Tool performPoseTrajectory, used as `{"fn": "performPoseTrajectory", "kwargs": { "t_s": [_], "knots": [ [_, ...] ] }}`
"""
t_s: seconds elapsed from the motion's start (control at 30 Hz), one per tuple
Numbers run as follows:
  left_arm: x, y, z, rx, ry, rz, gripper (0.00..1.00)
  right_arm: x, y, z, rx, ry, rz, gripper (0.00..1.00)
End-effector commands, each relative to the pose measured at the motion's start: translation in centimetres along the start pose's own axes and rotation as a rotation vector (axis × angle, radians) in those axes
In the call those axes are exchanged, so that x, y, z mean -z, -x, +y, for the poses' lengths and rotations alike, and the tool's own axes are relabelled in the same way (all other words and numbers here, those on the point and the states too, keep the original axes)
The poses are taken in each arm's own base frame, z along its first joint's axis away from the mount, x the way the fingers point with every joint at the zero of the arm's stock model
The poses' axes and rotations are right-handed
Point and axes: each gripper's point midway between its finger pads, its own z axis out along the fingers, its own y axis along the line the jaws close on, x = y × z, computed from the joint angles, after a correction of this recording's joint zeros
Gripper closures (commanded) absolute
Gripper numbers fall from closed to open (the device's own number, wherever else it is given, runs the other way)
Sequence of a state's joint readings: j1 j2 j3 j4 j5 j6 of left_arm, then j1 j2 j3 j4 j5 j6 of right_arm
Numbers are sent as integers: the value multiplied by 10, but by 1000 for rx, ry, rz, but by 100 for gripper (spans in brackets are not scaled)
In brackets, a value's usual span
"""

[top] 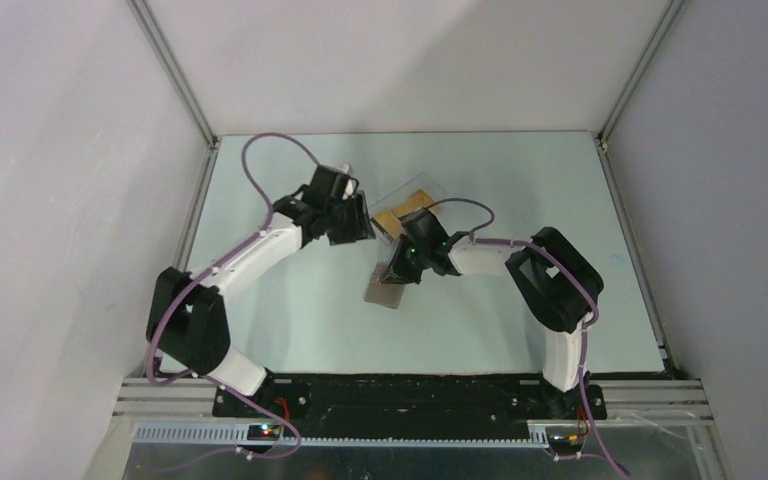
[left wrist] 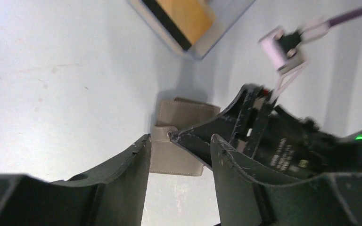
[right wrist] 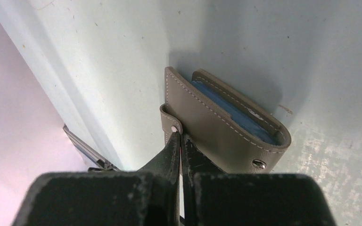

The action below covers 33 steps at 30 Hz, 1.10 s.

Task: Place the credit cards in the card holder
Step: Close the card holder at the center of the board.

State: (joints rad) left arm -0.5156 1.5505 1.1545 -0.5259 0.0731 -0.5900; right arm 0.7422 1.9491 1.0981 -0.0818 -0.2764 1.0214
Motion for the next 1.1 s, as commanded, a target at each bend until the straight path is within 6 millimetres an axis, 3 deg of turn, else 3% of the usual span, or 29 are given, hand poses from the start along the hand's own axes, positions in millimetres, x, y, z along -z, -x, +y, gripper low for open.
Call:
{"fn": "performPoseTrajectory", "kwargs": {
  "t_s": [0.0, 0.23, 0.47, 0.8, 1.07],
  "knots": [
    [34, 27, 6, -62, 40, -73, 45, -1, -65, -156, 14, -544, 107, 100],
    [38, 19, 36, -16, 124, -64, 44, 2, -77, -176, 79, -642, 154, 100],
    [42, 12, 42, 17, 127, -54, 44, 6, -95, -196, 131, -725, 201, 100],
    [19, -31, 49, 11, 168, 62, 44, 22, -107, -227, 149, -870, 246, 100],
    [-10, -60, 37, -26, 194, 167, 44, 39, -122, -233, 135, -915, 282, 100]
  ]
}}
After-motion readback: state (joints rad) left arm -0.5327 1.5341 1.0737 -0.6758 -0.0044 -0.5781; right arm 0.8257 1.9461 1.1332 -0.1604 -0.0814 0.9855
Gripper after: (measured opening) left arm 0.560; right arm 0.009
